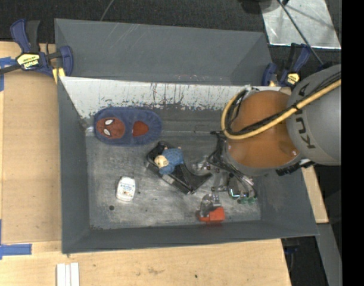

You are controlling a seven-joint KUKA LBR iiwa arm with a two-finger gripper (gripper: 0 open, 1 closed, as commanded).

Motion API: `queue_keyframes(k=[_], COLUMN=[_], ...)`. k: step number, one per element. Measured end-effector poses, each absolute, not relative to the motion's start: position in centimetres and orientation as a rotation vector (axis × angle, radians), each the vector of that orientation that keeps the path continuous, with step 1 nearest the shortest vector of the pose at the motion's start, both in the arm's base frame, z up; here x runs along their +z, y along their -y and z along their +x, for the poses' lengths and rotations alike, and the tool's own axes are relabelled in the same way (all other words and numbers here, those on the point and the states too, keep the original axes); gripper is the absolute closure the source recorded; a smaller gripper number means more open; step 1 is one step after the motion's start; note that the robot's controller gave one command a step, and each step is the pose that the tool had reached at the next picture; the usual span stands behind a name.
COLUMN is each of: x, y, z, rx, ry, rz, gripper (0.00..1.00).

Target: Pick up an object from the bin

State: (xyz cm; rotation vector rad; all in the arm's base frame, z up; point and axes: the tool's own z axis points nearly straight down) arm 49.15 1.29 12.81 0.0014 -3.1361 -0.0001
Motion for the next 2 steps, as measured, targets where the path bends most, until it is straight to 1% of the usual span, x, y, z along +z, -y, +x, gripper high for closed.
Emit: queue_keyframes(k=[1, 2], x=[7.03, 7.6], y=[-0.05, -0.08], z=[51.87, 52.24], rx=[-0.002, -0.001], ry=[3.146, 3.161], rz=[-0.047, -0.044], gripper=[0.0, 1.0])
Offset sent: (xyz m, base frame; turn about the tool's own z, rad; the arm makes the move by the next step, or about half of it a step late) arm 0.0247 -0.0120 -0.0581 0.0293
